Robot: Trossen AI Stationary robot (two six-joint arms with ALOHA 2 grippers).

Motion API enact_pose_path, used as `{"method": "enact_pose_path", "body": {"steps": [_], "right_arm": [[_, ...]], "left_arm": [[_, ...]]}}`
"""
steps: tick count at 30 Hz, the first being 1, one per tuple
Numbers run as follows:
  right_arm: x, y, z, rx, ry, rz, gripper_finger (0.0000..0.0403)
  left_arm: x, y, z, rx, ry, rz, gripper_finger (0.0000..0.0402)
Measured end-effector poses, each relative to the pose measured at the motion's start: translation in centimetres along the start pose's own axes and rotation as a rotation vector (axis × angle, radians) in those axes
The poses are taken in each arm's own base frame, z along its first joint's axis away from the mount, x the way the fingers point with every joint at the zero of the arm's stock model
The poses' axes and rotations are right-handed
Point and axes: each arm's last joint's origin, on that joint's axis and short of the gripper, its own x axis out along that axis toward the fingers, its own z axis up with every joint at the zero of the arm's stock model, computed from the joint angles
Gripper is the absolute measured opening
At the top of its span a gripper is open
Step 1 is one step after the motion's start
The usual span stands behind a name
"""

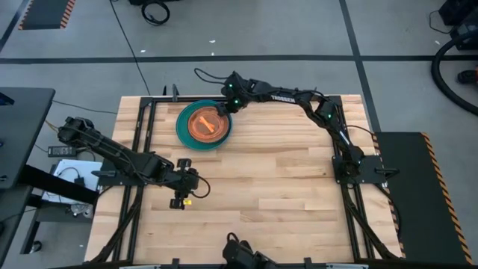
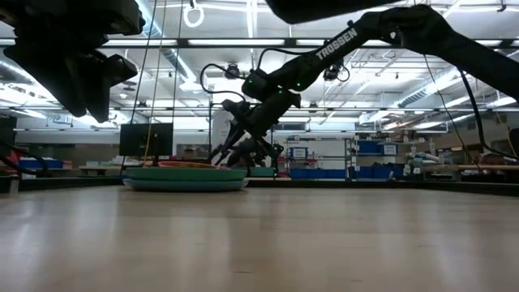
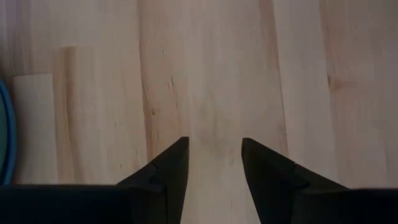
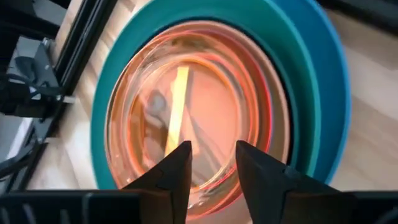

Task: Stack plastic plates
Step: Stack the orange plate on top of the pink plate

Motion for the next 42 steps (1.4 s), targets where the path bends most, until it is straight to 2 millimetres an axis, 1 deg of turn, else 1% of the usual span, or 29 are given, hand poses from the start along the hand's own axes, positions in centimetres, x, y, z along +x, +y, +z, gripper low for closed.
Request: {"method": "enact_pose_path", "body": {"steps": [3, 5, 9, 11, 13, 16, 19, 21, 25, 30, 33, 35, 37, 39, 42], "right_arm": [[-0.5, -0.4, 0.0, 0.034, 0.046, 0.027, 0.0138], [-1.0, -0.3, 0.0, 0.015, 0.062, 0.037, 0.0136], [-2.8, 0.9, -0.2, -0.081, 0.071, -0.012, 0.0133], [-3.1, 1.8, -0.6, -0.135, 0.084, -0.014, 0.0133], [-2.8, 2.5, -1.3, -0.193, 0.096, -0.045, 0.0133], [-2.1, 3.5, -2.7, -0.301, 0.134, -0.147, 0.0133], [-1.7, 4.2, -4.1, -0.378, 0.183, -0.238, 0.0133], [-2.3, 4.8, -4.8, -0.398, 0.227, -0.26, 0.0132], [-4.8, 7.5, -5.8, -0.473, 0.253, -0.274, 0.0132], [-6.5, 10.9, -8.3, -0.59, 0.274, -0.36, 0.0132], [-7.7, 12.3, -9.7, -0.629, 0.289, -0.408, 0.0132], [-8.2, 12.5, -10.6, -0.637, 0.283, -0.451, 0.0132], [-9.0, 12.3, -11.5, -0.617, 0.283, -0.486, 0.0132], [-10.0, 11.8, -12.3, -0.581, 0.261, -0.515, 0.0132], [-11.4, 10.5, -13.6, -0.519, 0.184, -0.546, 0.0132]], "left_arm": [[0.0, 0.0, 0.0, 0.005, 0.003, 0.001, 0.0155], [0.0, 0.0, -0.1, 0.006, 0.009, 0.002, 0.0155], [0.0, 0.2, -0.4, 0.033, 0.039, 0.04, 0.0155], [0.0, 0.5, -0.7, 0.053, 0.052, 0.106, 0.0155], [-0.2, 0.7, -0.8, 0.064, 0.047, 0.168, 0.0155], [-0.3, 1.1, -0.7, 0.083, 0.024, 0.265, 0.0155], [-0.3, 1.9, -0.5, 0.094, -0.007, 0.428, 0.0155], [-0.3, 2.7, -0.3, 0.092, -0.011, 0.509, 0.0155], [-0.1, 4.7, 0.3, 0.049, -0.012, 0.557, 0.0155], [0.0, 7.1, 0.7, -0.004, 0.009, 0.605, 0.0155], [0.1, 8.3, 0.6, -0.026, 0.036, 0.576, 0.0155], [0.1, 8.8, 0.6, -0.03, 0.049, 0.549, 0.0155], [0.2, 9.2, 0.6, -0.036, 0.053, 0.539, 0.0155], [0.2, 9.5, 0.6, -0.032, 0.055, 0.541, 0.0155], [0.1, 9.9, 0.8, -0.027, 0.042, 0.548, 0.0155]]}}
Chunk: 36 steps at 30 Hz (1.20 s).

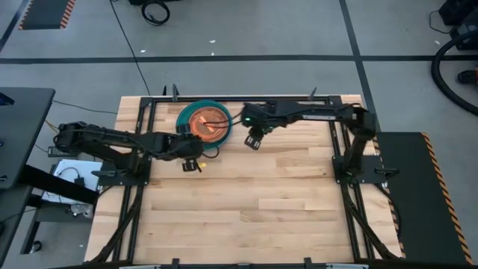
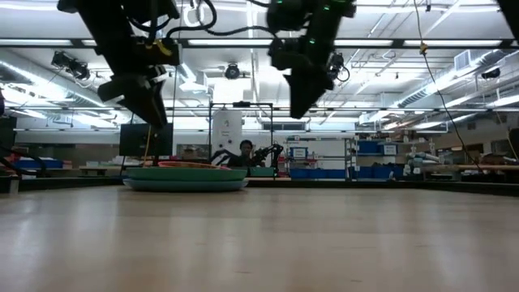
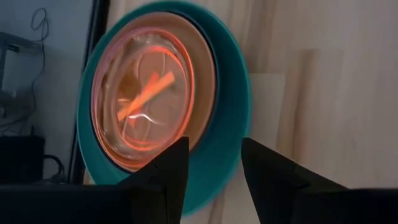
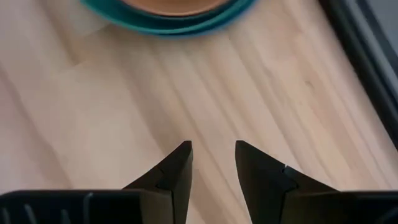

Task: Stack plastic plates
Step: Stack the orange plate on top of the pink plate

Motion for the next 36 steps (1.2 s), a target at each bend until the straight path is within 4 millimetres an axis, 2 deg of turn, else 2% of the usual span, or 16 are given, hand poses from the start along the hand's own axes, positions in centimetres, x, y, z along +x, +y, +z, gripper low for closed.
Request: {"method": "enact_pose_path", "body": {"steps": [7, 12, 16, 21, 28, 32, 36], "right_arm": [[-2.0, -0.5, -5.2, 0.112, -0.18, 0.067, 0.0132], [-2.9, -0.2, -8.1, 0.117, -0.283, 0.117, 0.0132], [-3.0, 0.4, -9.7, 0.115, -0.317, 0.156, 0.0132], [-3.1, 1.3, -10.7, 0.119, -0.318, 0.189, 0.0132], [-3.4, 2.5, -11.1, 0.11, -0.327, 0.215, 0.0132], [-3.6, 3.0, -11.3, 0.115, -0.324, 0.228, 0.0132], [-3.7, 3.4, -11.7, 0.095, -0.316, 0.236, 0.0132]], "left_arm": [[1.4, 1.3, 1.1, -0.015, -0.069, -0.012, 0.0155], [4.1, 2.5, 1.1, 0.005, -0.015, -0.053, 0.0155], [6.4, 3.4, 0.6, 0.012, 0.067, -0.043, 0.0155], [8.5, 4.5, 0.0, -0.011, 0.109, -0.088, 0.0155], [10.1, 5.7, -0.3, -0.023, 0.103, -0.083, 0.0155], [10.1, 5.7, -0.3, -0.023, 0.101, -0.12, 0.0155], [9.0, 5.4, -0.3, -0.009, 0.091, -0.137, 0.0155]]}}
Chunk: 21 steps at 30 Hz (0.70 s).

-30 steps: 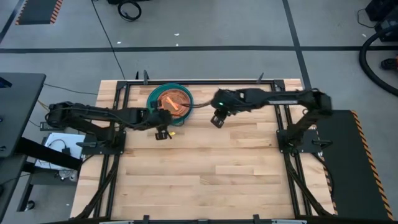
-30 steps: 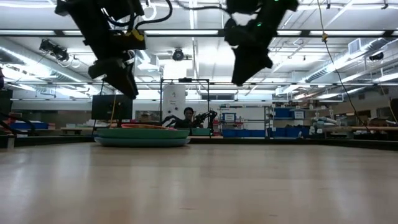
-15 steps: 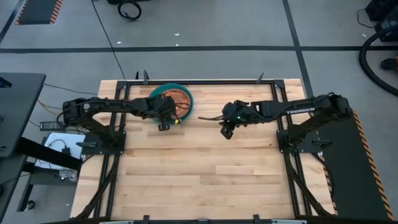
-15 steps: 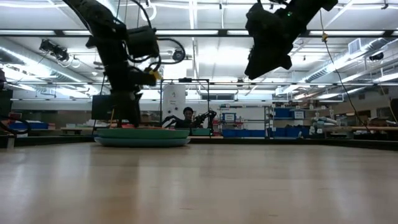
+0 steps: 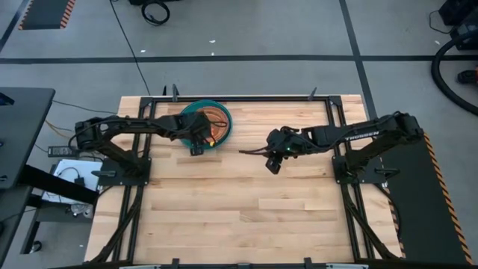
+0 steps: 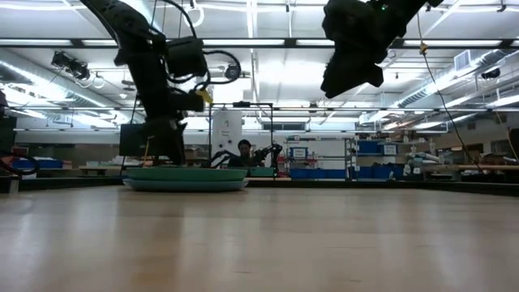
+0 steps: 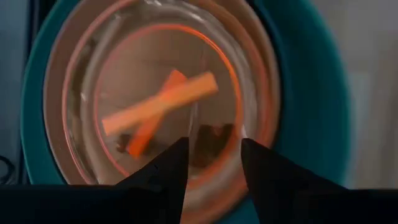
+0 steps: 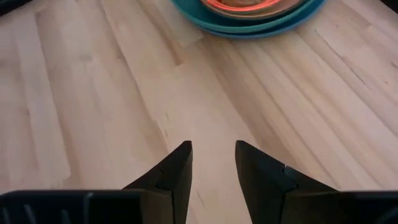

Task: Stack plastic plates
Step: Stack the orange plate on top of the pink plate, then return to Home Position

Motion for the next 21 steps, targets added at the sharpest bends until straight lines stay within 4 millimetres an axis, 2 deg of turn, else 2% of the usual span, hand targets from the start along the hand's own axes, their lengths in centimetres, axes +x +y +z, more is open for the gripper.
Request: {"method": "enact_pose_path", "body": {"steps": [3, 8, 12, 21], "right_arm": [[0.1, 0.5, -0.5, -0.06, -0.006, 0.007, 0.0132], [1.1, -0.1, -2.2, -0.069, -0.019, 0.011, 0.0132], [0.4, -1.2, -3.5, -0.04, -0.056, -0.029, 0.0132], [-3.0, -4.5, -6.8, 0.039, -0.291, 0.001, 0.0132]], "left_arm": [[-1.2, -0.3, 0.2, -0.012, -0.045, -0.037, 0.0155], [-2.9, -0.4, 0.5, -0.034, -0.172, -0.173, 0.0155], [-3.5, -0.5, 0.6, -0.032, -0.284, -0.227, 0.0155], [-4.0, -1.7, -3.5, -0.121, -0.485, -0.192, 0.0155]]}}
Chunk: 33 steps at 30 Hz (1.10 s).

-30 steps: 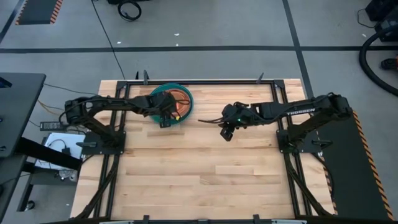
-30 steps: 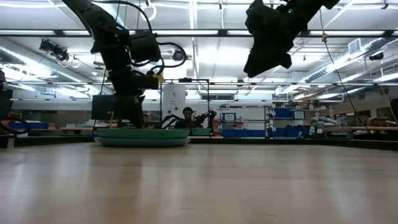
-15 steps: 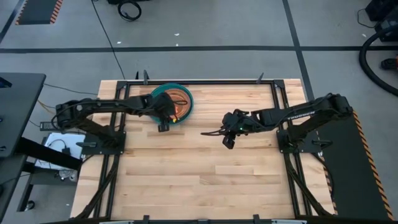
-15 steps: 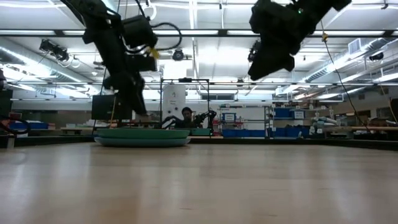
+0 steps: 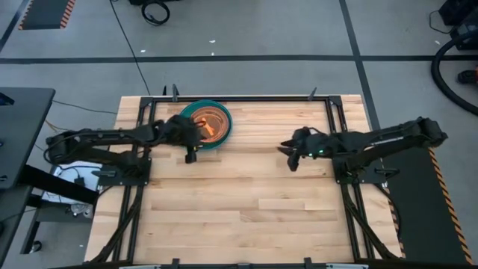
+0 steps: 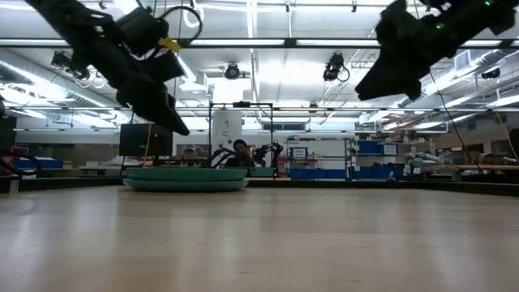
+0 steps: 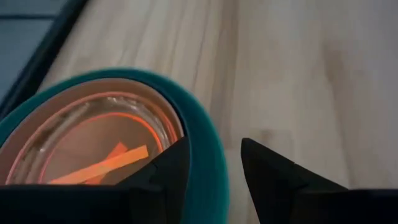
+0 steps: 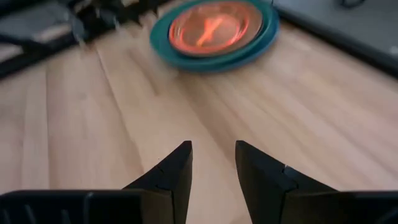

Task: Stack plastic plates
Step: Return to Home Position

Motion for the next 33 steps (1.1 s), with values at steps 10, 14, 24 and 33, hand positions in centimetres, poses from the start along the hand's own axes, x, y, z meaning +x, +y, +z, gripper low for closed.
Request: {"method": "enact_pose_path", "body": {"steps": [10, 14, 24, 33], "right_arm": [[-1.9, -3.5, -3.7, 0.075, -0.261, 0.093, 0.0132], [-2.8, -4.8, -4.3, 0.117, -0.325, 0.081, 0.0132], [-6.2, -6.4, -4.5, 0.058, -0.467, 0.092, 0.0132], [-7.5, -7.2, -5.0, 0.026, -0.521, 0.041, 0.0132]], "left_arm": [[-4.2, -1.7, -1.3, -0.122, -0.344, 0.04, 0.0155], [-5.2, -2.3, -2.8, -0.133, -0.398, 0.087, 0.0155], [-6.1, -3.9, -7.5, -0.243, -0.546, 0.049, 0.0131], [-6.6, -4.6, -8.9, -0.23, -0.615, 0.013, 0.0099]]}}
